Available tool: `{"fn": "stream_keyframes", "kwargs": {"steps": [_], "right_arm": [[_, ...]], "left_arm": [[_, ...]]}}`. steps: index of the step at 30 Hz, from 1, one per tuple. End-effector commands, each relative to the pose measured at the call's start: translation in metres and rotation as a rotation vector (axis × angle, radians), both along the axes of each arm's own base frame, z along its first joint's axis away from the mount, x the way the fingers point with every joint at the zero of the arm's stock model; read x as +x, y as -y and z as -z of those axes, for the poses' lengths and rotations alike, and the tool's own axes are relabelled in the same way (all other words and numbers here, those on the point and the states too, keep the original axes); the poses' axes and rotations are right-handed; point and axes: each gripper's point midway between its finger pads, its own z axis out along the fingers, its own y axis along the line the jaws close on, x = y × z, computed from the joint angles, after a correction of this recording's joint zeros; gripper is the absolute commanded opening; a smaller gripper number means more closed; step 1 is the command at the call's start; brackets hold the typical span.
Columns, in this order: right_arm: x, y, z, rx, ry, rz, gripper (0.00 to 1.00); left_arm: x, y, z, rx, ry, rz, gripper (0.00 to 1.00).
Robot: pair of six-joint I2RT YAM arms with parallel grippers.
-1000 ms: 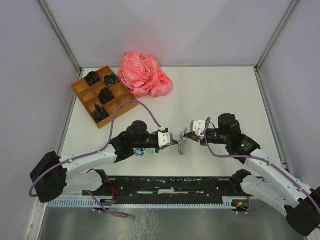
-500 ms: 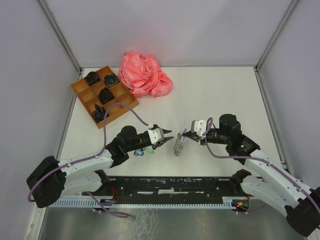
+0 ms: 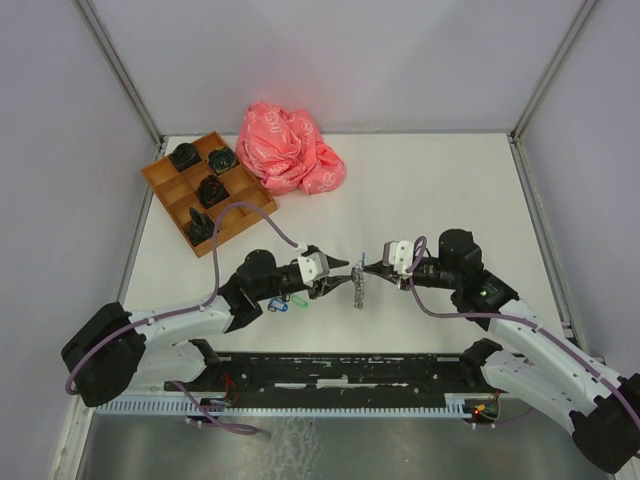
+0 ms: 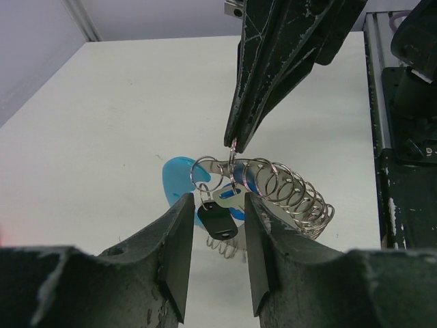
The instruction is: Put the keys on the keyring
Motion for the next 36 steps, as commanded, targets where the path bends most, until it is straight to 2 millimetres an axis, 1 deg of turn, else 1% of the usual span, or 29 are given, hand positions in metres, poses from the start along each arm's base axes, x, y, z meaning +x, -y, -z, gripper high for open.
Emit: {"fn": "stream_keyframes", "kwargs": {"steps": [1,7,16,20,23,27,34,36], "right_arm": [[0.002,-0.004,-0.026,0.07,0.073,-0.013,0.01],[0.001,-0.004,-0.027,0.073,0.072,-0.016,0.01],[0.001,-0.005,-0.026,0.073,0.066,-0.02,0.01],[0.001,-0.005,-0.027,0.074,0.065,-0.019,0.01],[0.0,-0.005,-0.027,0.075,0.062,-0.022,0.01],[0.0,-0.005,-0.029,0.083,0.066,-0.02,0.01],[-0.001,-0.004,-0.031,0.084,0.066,-0.016,0.01],[-0.001,-0.003,-0.029,0.073,0.062,-0.011,0.01]], "left_arm": [[-0.002,0.01,-0.019,-0.07,0.004,0.037,0.43],[0.004,0.014,-0.022,-0.078,-0.004,0.023,0.42],[-0.001,0.021,-0.026,-0.099,-0.013,0.047,0.41],[0.0,0.023,-0.026,-0.101,-0.019,0.047,0.38],[0.0,0.024,-0.025,-0.099,-0.024,0.049,0.34],[0.001,0.025,-0.019,-0.077,-0.037,0.043,0.25],[0.004,0.024,-0.011,-0.044,-0.049,0.024,0.04],[0.006,0.022,-0.011,-0.035,-0.043,0.013,0.03]]}}
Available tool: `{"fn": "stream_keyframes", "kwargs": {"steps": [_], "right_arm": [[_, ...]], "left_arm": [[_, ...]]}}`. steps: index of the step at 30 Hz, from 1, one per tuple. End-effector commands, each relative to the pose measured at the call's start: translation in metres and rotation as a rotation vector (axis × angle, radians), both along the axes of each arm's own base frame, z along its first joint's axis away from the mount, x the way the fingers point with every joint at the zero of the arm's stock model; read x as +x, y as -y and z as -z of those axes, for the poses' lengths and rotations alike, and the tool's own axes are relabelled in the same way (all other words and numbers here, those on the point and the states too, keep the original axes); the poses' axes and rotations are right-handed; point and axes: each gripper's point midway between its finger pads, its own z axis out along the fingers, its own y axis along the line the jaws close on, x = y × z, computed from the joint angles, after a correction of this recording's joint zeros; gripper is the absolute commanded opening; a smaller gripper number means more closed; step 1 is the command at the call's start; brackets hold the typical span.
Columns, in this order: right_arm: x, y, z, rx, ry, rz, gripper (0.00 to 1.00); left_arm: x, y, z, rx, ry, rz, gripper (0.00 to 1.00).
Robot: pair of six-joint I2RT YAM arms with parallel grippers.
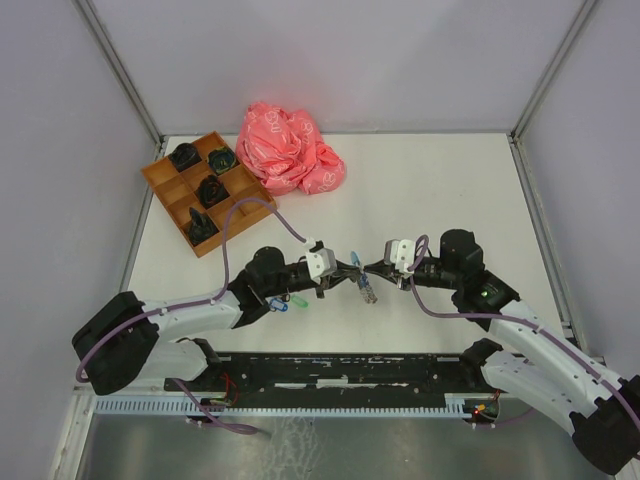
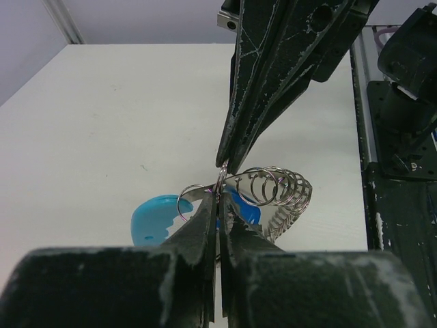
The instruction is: Put the keys on the keyring
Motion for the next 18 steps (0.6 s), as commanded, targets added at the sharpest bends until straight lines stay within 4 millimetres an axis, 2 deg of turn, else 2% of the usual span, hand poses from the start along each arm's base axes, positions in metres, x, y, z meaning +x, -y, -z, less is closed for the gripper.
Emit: {"fn": "stream_keyframes", "kwargs": {"steps": [1,6,12,18], "right_arm": [[0.0,-0.001,-0.023,0.044,0.066,-0.012,0.01],[-0.003,0.004,-0.012,-0.018,0.044,-0.013,0.04],[-0.004,0.002,-0.004,-0.066,-0.007,-0.042,0.16],[-0.002,-0.002,0.0,-0.078,-0.038,-0.053,0.21]], "left_arm": [[0.006,0.002,-0.016,-0.015,0.024,-0.024,0.03],[0.003,-0.003,-0.02,0.019,0.067,-0.016,0.03],[-0.005,0.005,-0.026,0.027,0.079,0.04,0.03],[-0.01,0.01,-0.026,0.035,0.073,0.07,0.03]]}}
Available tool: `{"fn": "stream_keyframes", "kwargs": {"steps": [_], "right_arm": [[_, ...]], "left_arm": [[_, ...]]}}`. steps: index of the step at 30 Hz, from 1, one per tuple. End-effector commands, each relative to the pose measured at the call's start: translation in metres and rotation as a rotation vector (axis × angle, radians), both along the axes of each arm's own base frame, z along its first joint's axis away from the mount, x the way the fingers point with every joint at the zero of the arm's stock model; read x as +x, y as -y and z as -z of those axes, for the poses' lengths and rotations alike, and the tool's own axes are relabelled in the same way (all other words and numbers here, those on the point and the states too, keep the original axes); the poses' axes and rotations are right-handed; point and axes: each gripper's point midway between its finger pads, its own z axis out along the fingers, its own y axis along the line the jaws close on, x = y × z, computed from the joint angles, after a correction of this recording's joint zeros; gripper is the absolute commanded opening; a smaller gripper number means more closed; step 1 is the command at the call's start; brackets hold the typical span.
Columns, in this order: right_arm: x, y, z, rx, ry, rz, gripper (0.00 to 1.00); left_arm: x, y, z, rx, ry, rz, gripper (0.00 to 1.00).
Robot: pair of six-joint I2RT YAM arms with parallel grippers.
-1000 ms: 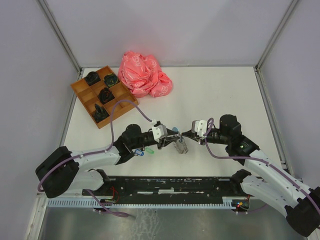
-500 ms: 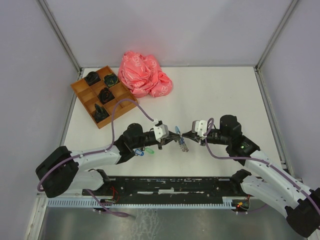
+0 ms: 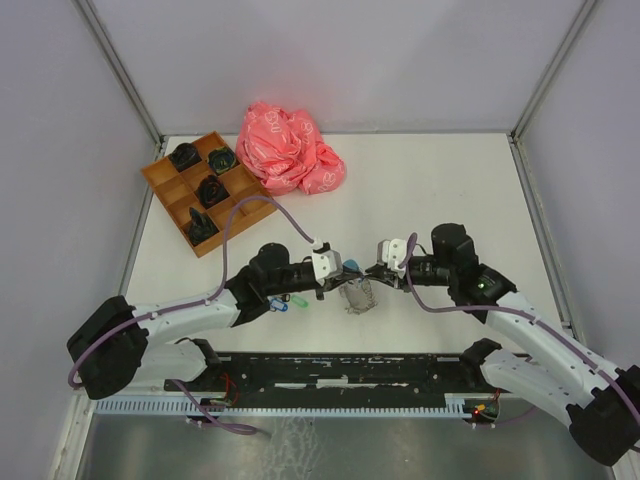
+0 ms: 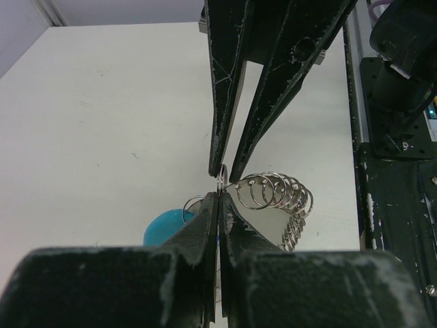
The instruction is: Put the keys on the keyring
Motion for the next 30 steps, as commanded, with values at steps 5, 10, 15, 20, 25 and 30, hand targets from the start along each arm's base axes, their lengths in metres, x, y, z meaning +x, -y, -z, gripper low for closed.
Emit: {"fn": "stream_keyframes", "kwargs": {"steps": [5,10,15,20,25,30], "right_arm": [[0.001,-0.005,-0.018,0.017,0.011,-0.028,0.24],[-0.001,-0.006,-0.019,0.01,-0.012,-0.038,0.23],[-0.003,-0.006,-0.016,-0.012,-0.034,-0.052,0.16],[-0.006,-0.003,-0.012,-0.035,-0.054,-0.056,0.17],[-0.007,-0.001,-0.006,-0.06,-0.06,-0.055,0.18],[-0.006,-0.001,-0.005,-0.062,-0.059,-0.058,0.08]], "left_arm": [[-0.004,0.011,-0.026,-0.036,0.071,0.055,0.03],[-0.007,0.014,-0.028,-0.037,0.076,0.066,0.03],[-0.007,0.014,-0.028,-0.034,0.077,0.069,0.03],[-0.007,0.013,-0.026,-0.027,0.074,0.064,0.03],[-0.007,0.013,-0.027,-0.029,0.075,0.066,0.03],[-0.009,0.012,-0.027,-0.03,0.073,0.067,0.03]]}}
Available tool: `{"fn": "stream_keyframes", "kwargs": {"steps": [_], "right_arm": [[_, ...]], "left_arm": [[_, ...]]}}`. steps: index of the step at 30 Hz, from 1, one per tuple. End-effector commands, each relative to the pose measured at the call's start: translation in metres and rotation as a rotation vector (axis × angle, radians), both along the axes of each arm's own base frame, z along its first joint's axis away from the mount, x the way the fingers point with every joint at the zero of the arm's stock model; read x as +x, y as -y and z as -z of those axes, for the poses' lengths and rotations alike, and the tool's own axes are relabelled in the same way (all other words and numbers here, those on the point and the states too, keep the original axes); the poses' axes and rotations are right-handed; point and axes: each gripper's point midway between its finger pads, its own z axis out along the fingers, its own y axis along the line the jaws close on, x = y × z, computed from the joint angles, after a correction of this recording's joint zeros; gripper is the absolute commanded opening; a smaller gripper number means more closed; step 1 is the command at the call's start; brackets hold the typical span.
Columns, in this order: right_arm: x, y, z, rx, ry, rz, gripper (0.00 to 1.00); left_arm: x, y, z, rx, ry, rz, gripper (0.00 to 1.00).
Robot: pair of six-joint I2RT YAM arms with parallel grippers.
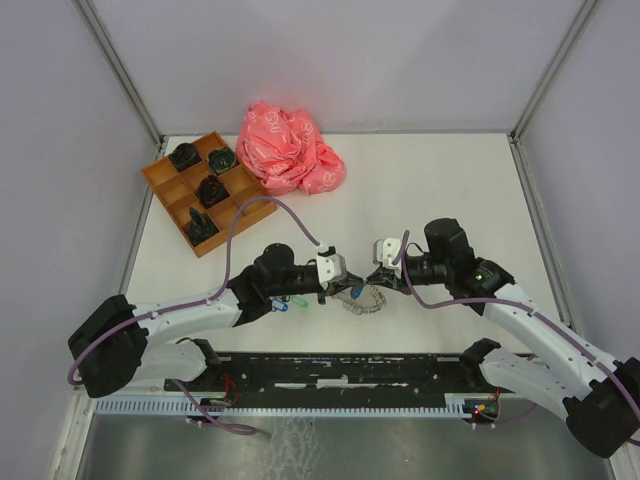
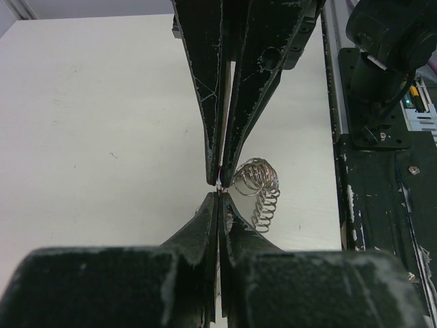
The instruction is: Put the keys on the keyring
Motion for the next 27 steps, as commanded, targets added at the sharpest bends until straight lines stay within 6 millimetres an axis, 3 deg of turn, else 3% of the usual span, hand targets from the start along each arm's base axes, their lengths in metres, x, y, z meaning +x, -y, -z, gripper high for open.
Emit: {"fn": "stream_keyframes", "kwargs": {"steps": [1,6,17,27], "right_arm": [[0.003,-0.004,-0.016,0.021,0.034,-0.02,0.05],[0.004,-0.005,-0.025,0.05,0.061,-0.012,0.01],[0.012,-0.011,-0.051,0.216,0.117,0.055,0.0],[0.016,-0.016,-0.065,0.334,0.14,0.087,0.01]], "left_arm": [[0.003,0.006,-0.032,-0.067,0.094,0.017,0.03],[0.004,0.001,-0.026,-0.055,0.073,-0.009,0.03],[0.007,-0.017,0.013,-0.001,-0.067,-0.123,0.03],[0.005,-0.004,0.019,-0.039,-0.132,-0.096,0.03]]}}
